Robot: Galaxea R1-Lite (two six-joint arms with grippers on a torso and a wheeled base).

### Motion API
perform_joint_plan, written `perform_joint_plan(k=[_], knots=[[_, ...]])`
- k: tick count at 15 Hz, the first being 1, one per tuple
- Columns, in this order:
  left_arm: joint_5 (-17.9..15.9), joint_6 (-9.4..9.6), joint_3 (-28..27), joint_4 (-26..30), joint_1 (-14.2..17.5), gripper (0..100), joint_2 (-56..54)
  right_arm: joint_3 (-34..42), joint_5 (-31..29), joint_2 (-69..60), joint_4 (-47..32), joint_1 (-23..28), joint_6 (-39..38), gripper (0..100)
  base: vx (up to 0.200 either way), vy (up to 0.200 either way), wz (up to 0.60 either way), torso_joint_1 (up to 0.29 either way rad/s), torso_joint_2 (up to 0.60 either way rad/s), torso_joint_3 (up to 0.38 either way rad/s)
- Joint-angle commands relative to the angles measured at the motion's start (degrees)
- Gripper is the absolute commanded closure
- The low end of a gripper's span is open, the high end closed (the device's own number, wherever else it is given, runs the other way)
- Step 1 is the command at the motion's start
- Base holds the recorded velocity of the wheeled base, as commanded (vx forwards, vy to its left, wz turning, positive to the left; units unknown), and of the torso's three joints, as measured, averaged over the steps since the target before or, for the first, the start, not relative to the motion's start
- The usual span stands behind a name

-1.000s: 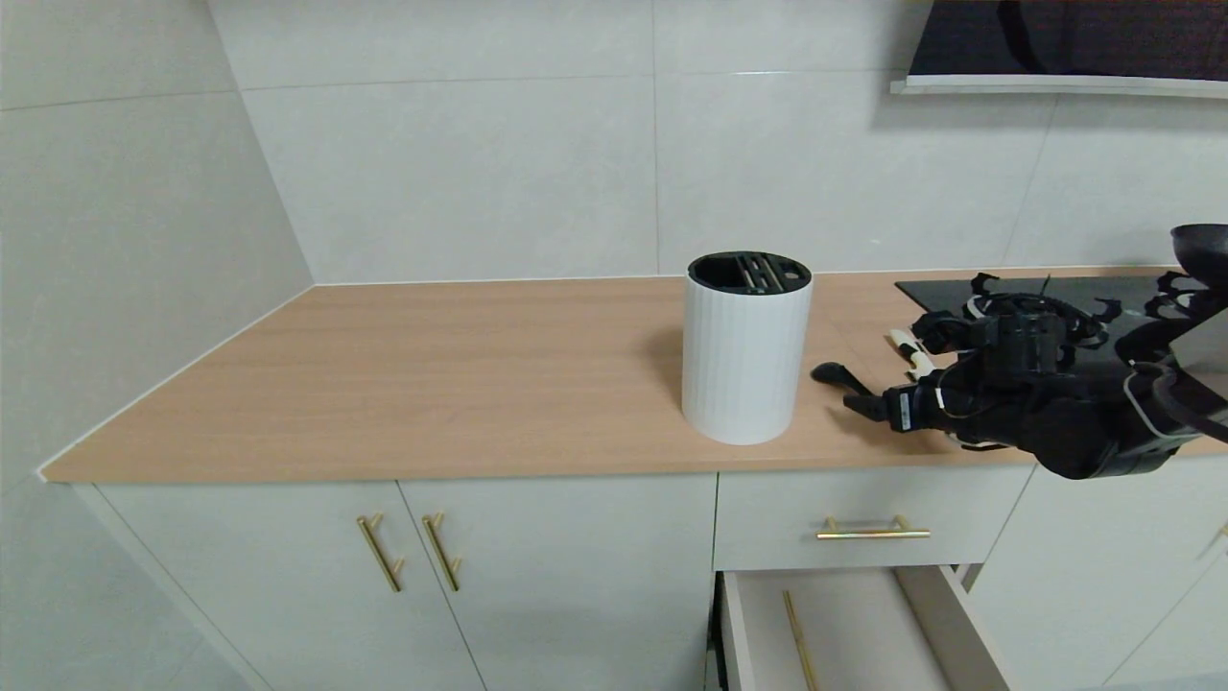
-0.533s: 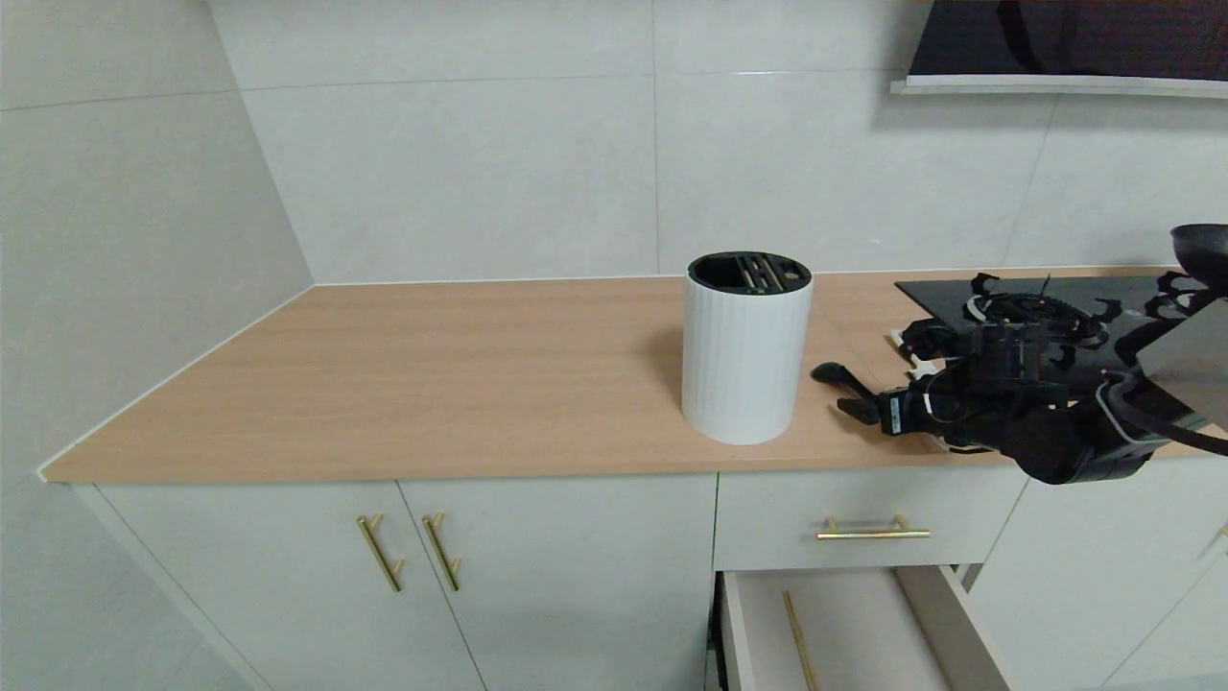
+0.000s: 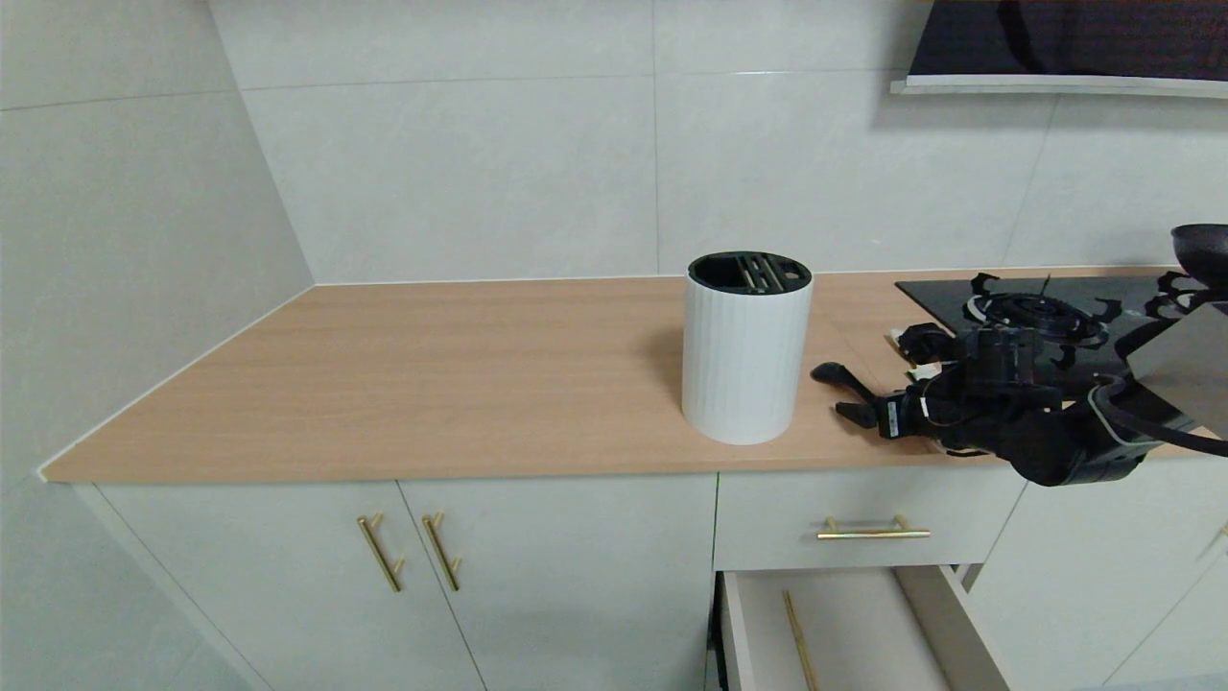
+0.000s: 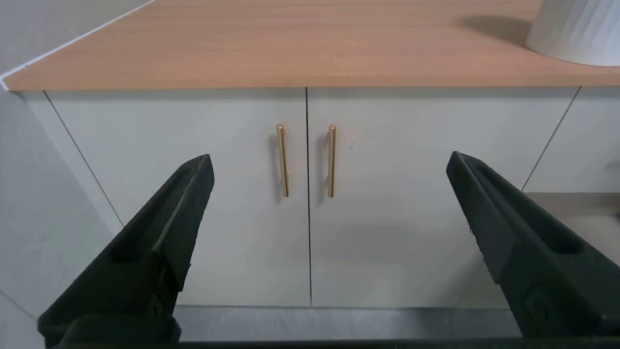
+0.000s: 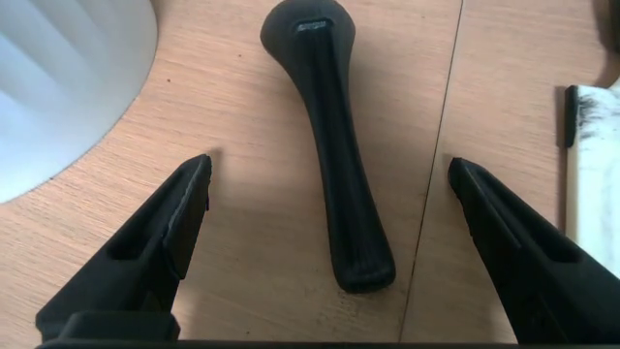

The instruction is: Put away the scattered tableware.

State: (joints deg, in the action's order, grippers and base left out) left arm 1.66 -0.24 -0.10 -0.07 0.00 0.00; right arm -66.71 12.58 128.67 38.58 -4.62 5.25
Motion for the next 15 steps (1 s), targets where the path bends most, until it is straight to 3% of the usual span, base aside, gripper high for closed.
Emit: perform_joint_plan(k=[1,2,3,12,15], knots=[[0.01,-0.02,0.01,-0.01,0.0,0,0.09,0.0,-0.01,0.18,0.0,-0.04,0.02,0,0.0,0.0,0.0,0.0,0.0,0.0],[0.01,-0.02,0.01,-0.01,0.0,0,0.09,0.0,0.08,0.18,0.0,-0.04,0.02,0,0.0,0.0,0.0,0.0,0.0,0.0],[0.01,-0.02,0.01,-0.01,0.0,0,0.0,0.0,0.08,0.18,0.0,-0.13,0.02,100,0.0,0.0,0.0,0.0,0.0,0.0],[0.01,-0.02,0.01,-0.01,0.0,0,0.0,0.0,-0.01,-1.58,-2.2,-0.21,-0.07,100,0.0,0.0,0.0,0.0,0.0,0.0],[0.01,-0.02,0.01,-0.01,0.0,0,0.09,-2.38,-0.54,-7.73,-17.58,-0.83,-0.42,100,0.0,0.0,0.0,0.0,0.0,0.0]])
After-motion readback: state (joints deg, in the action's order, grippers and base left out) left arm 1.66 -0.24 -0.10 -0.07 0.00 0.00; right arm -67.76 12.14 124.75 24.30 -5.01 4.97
